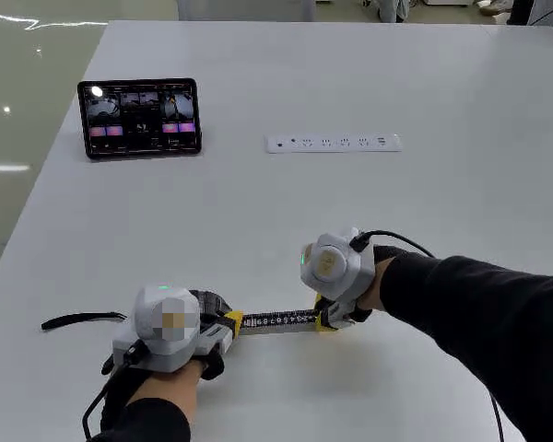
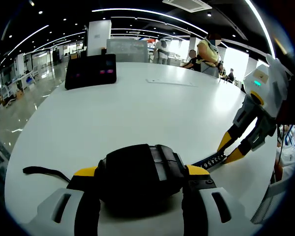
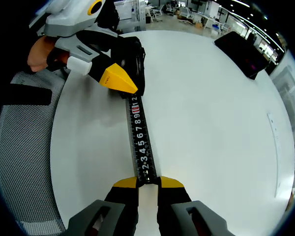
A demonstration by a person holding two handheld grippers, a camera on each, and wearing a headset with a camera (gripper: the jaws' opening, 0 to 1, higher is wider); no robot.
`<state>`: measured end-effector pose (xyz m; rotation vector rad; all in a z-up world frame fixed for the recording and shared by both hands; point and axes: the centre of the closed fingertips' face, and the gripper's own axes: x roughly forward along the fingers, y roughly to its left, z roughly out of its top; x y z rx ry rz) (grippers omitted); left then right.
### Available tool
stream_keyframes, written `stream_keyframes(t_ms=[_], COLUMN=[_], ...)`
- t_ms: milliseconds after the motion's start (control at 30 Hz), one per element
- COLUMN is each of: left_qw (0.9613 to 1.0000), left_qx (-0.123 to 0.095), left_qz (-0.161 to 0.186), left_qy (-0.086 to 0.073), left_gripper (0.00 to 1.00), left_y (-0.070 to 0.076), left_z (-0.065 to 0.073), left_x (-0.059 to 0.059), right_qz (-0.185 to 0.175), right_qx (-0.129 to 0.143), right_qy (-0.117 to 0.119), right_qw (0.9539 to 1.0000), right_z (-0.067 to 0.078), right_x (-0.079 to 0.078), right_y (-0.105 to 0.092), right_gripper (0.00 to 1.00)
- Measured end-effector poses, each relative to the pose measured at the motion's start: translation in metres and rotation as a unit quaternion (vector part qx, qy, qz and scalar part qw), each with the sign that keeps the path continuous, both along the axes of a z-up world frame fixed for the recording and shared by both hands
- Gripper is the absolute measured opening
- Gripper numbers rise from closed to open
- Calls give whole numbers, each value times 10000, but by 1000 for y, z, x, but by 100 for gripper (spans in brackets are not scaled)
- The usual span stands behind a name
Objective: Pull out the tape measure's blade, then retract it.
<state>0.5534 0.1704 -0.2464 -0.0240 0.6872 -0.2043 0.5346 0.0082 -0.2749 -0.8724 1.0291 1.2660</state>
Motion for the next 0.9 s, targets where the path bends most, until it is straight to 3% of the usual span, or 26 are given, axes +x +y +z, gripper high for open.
stream_keyframes(t_ms=[900], left_qw=[10000], left_qx=[-9], left_qz=[-13], left_qy=[10], left_gripper=[64], left_y=[-1], left_z=[0], left_x=[-1], right_qz=[15], right_qx=[40], right_qy=[18], right_qw=[10000], right_z=[0], right_x=[-4], right_y=[15], right_gripper=[10])
